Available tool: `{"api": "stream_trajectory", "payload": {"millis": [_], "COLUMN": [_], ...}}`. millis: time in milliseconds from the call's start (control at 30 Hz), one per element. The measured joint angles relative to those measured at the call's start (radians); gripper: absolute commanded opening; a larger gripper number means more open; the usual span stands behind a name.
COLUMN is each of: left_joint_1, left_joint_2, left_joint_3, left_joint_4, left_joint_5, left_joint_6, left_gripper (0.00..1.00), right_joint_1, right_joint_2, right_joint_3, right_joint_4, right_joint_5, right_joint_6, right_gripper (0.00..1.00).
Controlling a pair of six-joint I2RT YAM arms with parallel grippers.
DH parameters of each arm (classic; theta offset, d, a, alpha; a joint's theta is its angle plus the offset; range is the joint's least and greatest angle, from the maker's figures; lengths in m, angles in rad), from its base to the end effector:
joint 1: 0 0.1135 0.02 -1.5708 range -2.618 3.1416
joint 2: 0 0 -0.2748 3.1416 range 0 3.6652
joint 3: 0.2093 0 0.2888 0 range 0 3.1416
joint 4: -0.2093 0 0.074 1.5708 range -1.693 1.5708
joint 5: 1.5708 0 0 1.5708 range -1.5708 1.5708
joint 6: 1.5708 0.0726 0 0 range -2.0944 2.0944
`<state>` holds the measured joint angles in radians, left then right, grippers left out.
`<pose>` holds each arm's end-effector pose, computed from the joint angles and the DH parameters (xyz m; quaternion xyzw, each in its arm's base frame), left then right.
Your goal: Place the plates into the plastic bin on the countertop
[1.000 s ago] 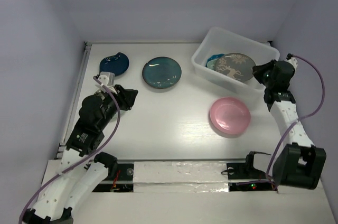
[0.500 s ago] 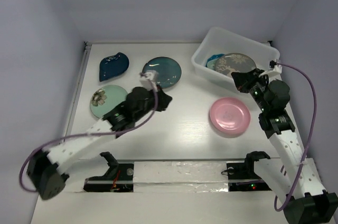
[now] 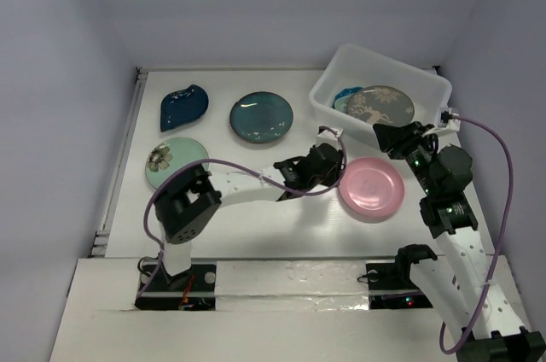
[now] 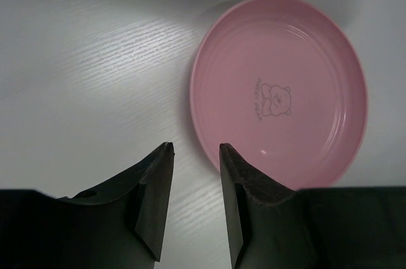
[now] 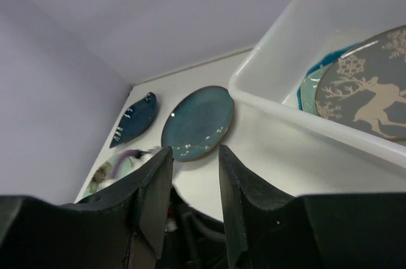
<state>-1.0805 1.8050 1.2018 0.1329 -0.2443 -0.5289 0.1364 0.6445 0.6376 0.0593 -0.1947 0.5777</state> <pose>0.2411 -0.4145 0.2045 0.1691 0.8314 -0.3020 0.4347 0.2242 0.0450 0.3443 0.0811 0.6839 0.3150 0.6530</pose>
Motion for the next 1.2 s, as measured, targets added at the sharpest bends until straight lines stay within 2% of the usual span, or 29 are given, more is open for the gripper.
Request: {"api": "stream_trajectory", "payload": {"millis": [233, 400, 467, 500, 600, 767, 900, 1033, 1200], "left_joint_1": [0.003, 0.003, 0.003, 0.003, 0.003, 0.003, 0.002, 0.010, 0.043], "left_joint_2": [0.201, 0.280, 0.299, 0.303, 0.318, 0.316, 0.237, 0.067, -0.138], "left_joint_3": [0.114, 0.167, 0.181, 0.183, 0.198, 0.200, 0.117, 0.034, 0.018], "left_joint_4": [0.013, 0.008, 0.012, 0.012, 0.031, 0.051, 0.041, -0.005, 0.006], "left_joint_5": [0.000, 0.005, 0.012, 0.014, 0.020, 0.013, -0.019, -0.049, -0.069], "left_joint_6": [0.023, 0.047, 0.053, 0.054, 0.056, 0.048, 0.040, 0.042, 0.040], "left_gripper": [0.33, 0.32, 0.28, 0.13, 0.00, 0.00, 0.00, 0.00, 0.00], "right_joint_1": [0.000, 0.000, 0.000, 0.000, 0.000, 0.000, 0.000, 0.000, 0.000], "right_joint_2": [-0.082, -0.081, -0.074, -0.072, -0.062, -0.060, -0.065, -0.098, -0.163], "right_joint_3": [0.000, 0.000, 0.000, 0.000, 0.000, -0.012, -0.014, -0.014, -0.012], "right_joint_4": [0.000, 0.001, 0.000, 0.001, 0.001, 0.000, 0.000, -0.008, -0.041], "right_joint_5": [0.014, 0.014, 0.014, 0.014, 0.013, 0.013, 0.015, 0.030, 0.063], "right_joint_6": [0.003, 0.006, 0.007, 0.010, 0.014, 0.019, 0.021, 0.021, 0.017], "right_gripper": [0.43, 0.43, 0.43, 0.43, 0.43, 0.43, 0.43, 0.43, 0.43]}}
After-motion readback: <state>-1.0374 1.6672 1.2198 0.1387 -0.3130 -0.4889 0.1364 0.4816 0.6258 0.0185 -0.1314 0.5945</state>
